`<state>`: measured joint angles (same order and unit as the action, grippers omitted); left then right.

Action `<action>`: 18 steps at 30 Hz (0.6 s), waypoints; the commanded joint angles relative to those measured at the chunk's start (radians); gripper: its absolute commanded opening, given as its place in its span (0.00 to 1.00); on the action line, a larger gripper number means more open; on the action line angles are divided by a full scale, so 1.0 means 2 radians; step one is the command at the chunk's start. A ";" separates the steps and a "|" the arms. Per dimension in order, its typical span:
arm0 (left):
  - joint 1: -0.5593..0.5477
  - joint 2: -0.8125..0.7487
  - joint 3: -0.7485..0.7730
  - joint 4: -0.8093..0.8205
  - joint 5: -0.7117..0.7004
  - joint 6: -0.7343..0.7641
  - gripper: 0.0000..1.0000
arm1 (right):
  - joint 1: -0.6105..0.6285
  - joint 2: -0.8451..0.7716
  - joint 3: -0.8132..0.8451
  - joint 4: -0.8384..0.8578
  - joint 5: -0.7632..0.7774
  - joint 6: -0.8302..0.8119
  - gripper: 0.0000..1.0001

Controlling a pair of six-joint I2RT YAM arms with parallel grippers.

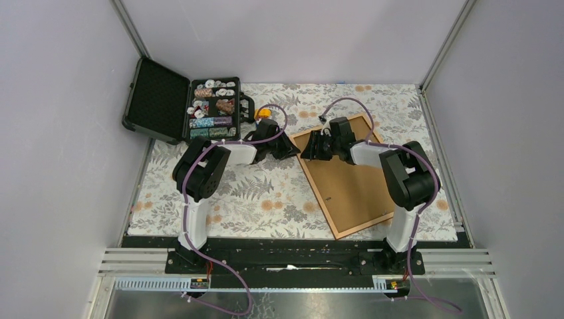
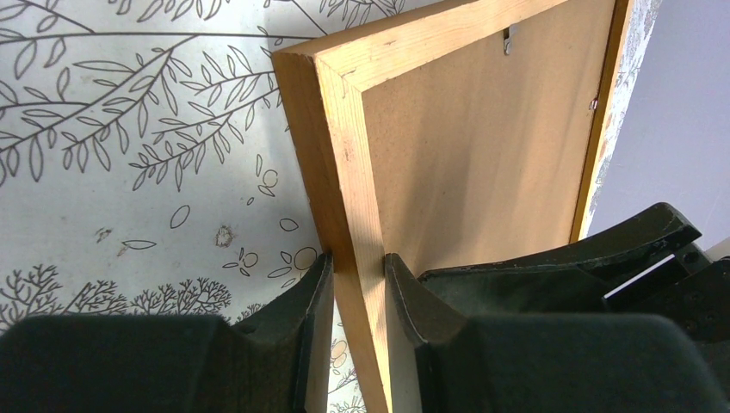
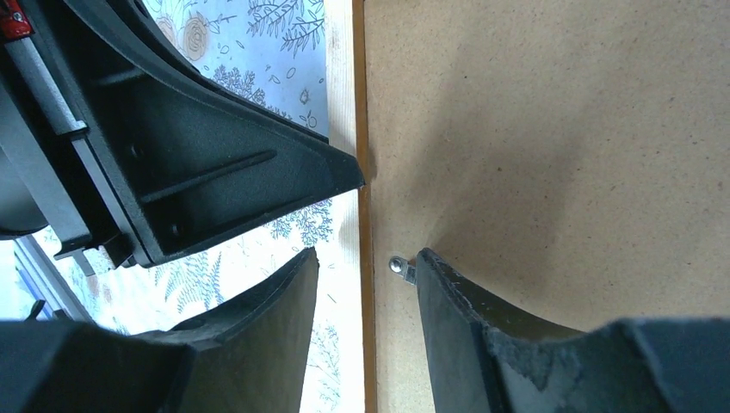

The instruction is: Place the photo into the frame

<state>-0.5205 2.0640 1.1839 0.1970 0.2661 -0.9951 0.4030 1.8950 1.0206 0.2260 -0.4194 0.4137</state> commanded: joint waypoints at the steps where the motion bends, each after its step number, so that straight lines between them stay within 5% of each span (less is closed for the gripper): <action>1: 0.004 0.016 -0.011 -0.013 -0.003 0.007 0.23 | 0.004 0.006 0.017 -0.090 0.022 -0.031 0.54; 5: 0.004 0.016 -0.011 -0.014 -0.003 0.007 0.23 | 0.004 0.021 0.047 -0.148 0.042 -0.058 0.54; 18: 0.003 0.018 -0.009 -0.013 0.000 0.006 0.22 | 0.019 0.027 0.023 -0.129 -0.024 -0.058 0.52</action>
<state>-0.5205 2.0640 1.1839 0.1970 0.2661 -0.9955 0.4080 1.9068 1.0897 0.0921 -0.4145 0.3054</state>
